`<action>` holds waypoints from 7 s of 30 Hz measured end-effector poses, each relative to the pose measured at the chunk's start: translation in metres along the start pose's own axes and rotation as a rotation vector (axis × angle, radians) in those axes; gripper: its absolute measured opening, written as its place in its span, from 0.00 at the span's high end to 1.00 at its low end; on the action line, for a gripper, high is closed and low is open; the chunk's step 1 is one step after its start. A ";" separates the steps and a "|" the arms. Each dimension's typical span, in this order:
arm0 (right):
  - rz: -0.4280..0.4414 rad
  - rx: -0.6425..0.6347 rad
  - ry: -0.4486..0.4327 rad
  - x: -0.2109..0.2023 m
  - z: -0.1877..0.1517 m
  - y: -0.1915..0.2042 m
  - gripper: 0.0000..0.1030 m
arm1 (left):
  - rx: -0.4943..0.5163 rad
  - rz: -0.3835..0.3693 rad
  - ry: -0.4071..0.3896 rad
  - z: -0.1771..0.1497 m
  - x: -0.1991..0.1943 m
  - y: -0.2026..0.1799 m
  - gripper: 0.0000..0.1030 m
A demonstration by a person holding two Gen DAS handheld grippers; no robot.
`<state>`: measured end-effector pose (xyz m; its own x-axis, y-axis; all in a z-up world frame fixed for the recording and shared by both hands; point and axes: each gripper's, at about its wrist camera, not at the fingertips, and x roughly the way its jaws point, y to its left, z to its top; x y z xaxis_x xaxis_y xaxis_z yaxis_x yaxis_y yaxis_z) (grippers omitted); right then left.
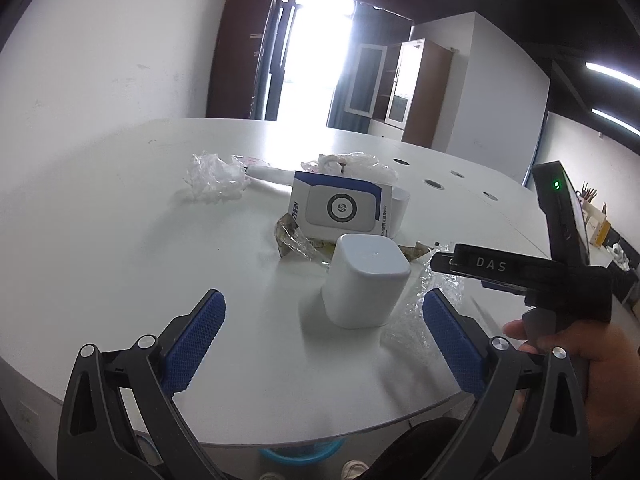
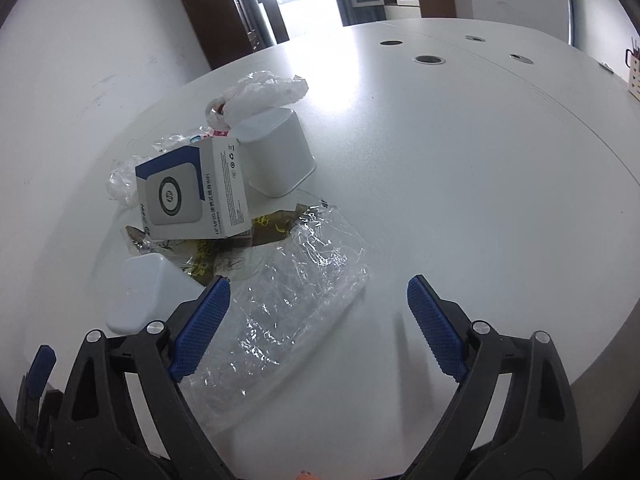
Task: Collect trash
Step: 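Grasp the white plastic cup with the left tool while the right tool grasps the bubble-wrap bag, then carry the white cup and bubble-wrap bag down over the wastebasket with both tools, then open both tools to drop the cup and bubble wrap into the wastebasket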
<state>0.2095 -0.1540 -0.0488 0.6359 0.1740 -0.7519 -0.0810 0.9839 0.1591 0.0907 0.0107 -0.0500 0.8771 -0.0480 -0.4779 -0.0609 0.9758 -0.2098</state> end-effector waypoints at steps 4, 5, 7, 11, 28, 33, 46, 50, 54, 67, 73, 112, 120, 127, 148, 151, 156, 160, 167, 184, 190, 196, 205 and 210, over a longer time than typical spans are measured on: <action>-0.014 -0.033 0.027 0.014 0.000 0.008 0.21 | -0.029 -0.017 0.016 -0.006 0.007 0.004 0.06; -0.016 -0.037 0.031 0.015 -0.001 0.009 0.24 | -0.029 -0.016 0.019 -0.006 0.009 0.004 0.06; -0.004 -0.044 0.035 0.014 -0.001 0.008 0.28 | -0.022 -0.019 0.014 -0.006 0.008 0.005 0.06; 0.004 -0.065 0.031 0.007 -0.004 -0.002 0.35 | -0.057 -0.032 0.014 -0.005 0.006 0.010 0.06; 0.097 -0.114 0.009 -0.018 -0.017 -0.052 0.48 | 0.054 0.055 0.141 0.015 0.054 -0.040 0.06; 0.117 -0.098 -0.004 -0.024 -0.020 -0.069 0.51 | 0.057 0.064 0.186 0.025 0.078 -0.048 0.14; 0.188 -0.158 -0.072 -0.052 -0.037 -0.061 0.55 | 0.051 0.100 0.152 0.015 0.052 -0.057 0.41; 0.214 -0.185 -0.098 -0.062 -0.046 -0.049 0.56 | 0.075 0.063 0.118 0.009 0.016 -0.059 0.41; 0.237 -0.201 -0.130 -0.077 -0.056 -0.040 0.56 | 0.095 0.035 0.078 0.005 -0.022 -0.059 0.41; 0.274 -0.338 -0.114 -0.097 -0.132 -0.008 0.56 | 0.081 -0.033 0.065 -0.038 -0.099 -0.022 0.41; 0.271 -0.418 -0.070 -0.098 -0.172 0.000 0.56 | 0.114 -0.061 0.110 -0.071 -0.113 -0.012 0.41; 0.060 -0.378 0.368 0.134 -0.227 -0.002 0.56 | -0.091 0.131 0.610 -0.211 0.127 0.070 0.41; 0.021 -0.347 0.412 0.179 -0.221 -0.006 0.56 | -0.190 0.188 0.638 -0.218 0.162 0.090 0.41; 0.003 -0.367 0.442 0.218 -0.212 -0.002 0.56 | -0.225 0.168 0.653 -0.221 0.188 0.098 0.41; -0.052 -0.303 0.653 0.345 -0.211 -0.013 0.55 | -0.370 0.182 0.774 -0.235 0.275 0.127 0.41; -0.061 -0.284 0.673 0.359 -0.211 -0.017 0.55 | -0.384 0.179 0.785 -0.238 0.285 0.128 0.41; -0.073 -0.262 0.696 0.370 -0.215 -0.022 0.55 | -0.385 0.167 0.788 -0.240 0.293 0.127 0.41; -0.096 -0.257 0.668 0.371 -0.213 -0.024 0.50 | -0.372 0.155 0.746 -0.236 0.293 0.124 0.40; -0.086 -0.236 0.664 0.368 -0.213 -0.028 0.38 | -0.354 0.165 0.712 -0.232 0.289 0.121 0.16; -0.034 -0.221 0.595 0.319 -0.210 -0.015 0.34 | -0.350 0.219 0.710 -0.231 0.252 0.121 0.17; -0.020 -0.238 0.504 0.280 -0.205 -0.013 0.33 | -0.332 0.274 0.702 -0.232 0.235 0.119 0.17; 0.027 -0.270 0.429 0.237 -0.207 -0.011 0.32 | -0.287 0.256 0.655 -0.226 0.207 0.108 0.16; 0.092 -0.301 0.334 0.168 -0.212 -0.009 0.21 | -0.249 0.225 0.586 -0.223 0.165 0.089 0.16; 0.155 -0.293 0.312 0.125 -0.218 -0.013 0.16 | -0.225 0.224 0.518 -0.220 0.136 0.078 0.16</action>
<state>0.1232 -0.1363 -0.2846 0.3411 0.2797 -0.8975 -0.3993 0.9074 0.1311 0.1004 0.0331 -0.3194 0.4883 0.0009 -0.8727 -0.3663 0.9079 -0.2040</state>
